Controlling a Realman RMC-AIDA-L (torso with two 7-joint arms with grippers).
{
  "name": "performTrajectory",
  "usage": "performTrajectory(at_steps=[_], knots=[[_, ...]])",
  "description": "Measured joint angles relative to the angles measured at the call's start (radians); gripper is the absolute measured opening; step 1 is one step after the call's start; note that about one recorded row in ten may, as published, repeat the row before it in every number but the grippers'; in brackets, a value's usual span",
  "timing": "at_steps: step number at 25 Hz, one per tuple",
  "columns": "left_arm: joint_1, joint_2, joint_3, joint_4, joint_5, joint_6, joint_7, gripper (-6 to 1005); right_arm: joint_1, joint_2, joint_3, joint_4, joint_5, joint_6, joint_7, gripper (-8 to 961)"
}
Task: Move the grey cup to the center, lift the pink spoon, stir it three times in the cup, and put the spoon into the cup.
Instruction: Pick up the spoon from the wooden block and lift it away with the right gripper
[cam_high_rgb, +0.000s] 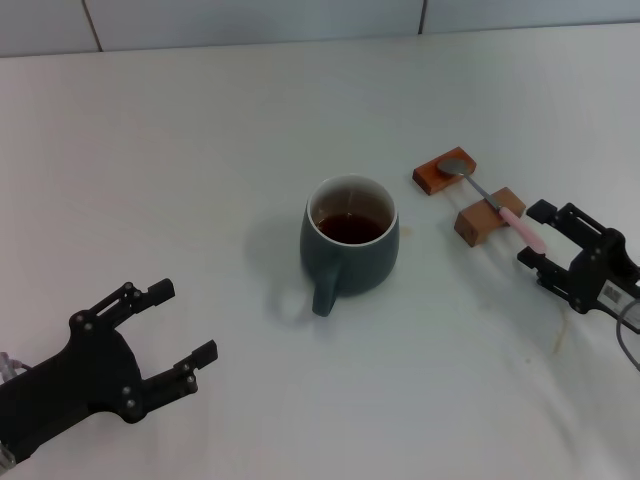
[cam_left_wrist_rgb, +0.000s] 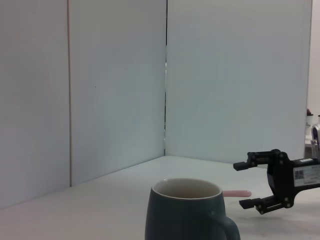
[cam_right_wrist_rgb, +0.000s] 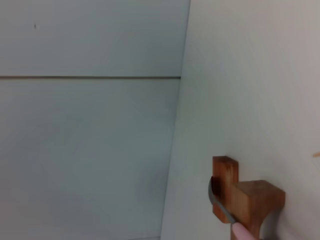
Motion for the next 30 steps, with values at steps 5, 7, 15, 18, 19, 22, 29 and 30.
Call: performTrajectory(at_steps=[5, 7, 15, 18, 19, 22, 29, 30], knots=[[0.000, 0.000, -0.001, 0.000, 0.000, 0.001, 0.000, 829, 0.014, 0.000, 0.000, 0.005, 0.000, 0.016, -0.001, 703], [0.000, 0.000, -0.001, 0.000, 0.000, 0.001, 0.000, 829, 0.019, -0.001, 0.000, 0.005, 0.001, 0.020, -0.001, 701], [0.002, -0.001, -0.002, 0.000, -0.018, 0.005, -0.002, 829, 0.044, -0.001, 0.001, 0.005, 0.005, 0.039, -0.001, 695], [0.002, -0.002, -0.002, 0.000, -0.026, 0.008, -0.003, 829, 0.054, -0.001, 0.000, 0.005, 0.005, 0.047, -0.001, 692], [0.002, -0.002, -0.002, 0.000, -0.026, 0.008, -0.003, 829, 0.056, -0.001, 0.000, 0.005, 0.005, 0.049, -0.001, 691], [0.002, -0.003, -0.002, 0.000, -0.034, 0.013, -0.003, 829, 0.064, -0.001, 0.000, 0.007, 0.004, 0.057, -0.001, 689], [0.003, -0.006, -0.002, 0.000, -0.039, 0.014, -0.003, 829, 0.067, -0.001, 0.000, 0.010, 0.001, 0.064, 0.000, 683], [0.003, -0.006, -0.002, 0.000, -0.039, 0.014, -0.003, 829, 0.067, -0.001, 0.000, 0.010, 0.001, 0.065, 0.001, 683]])
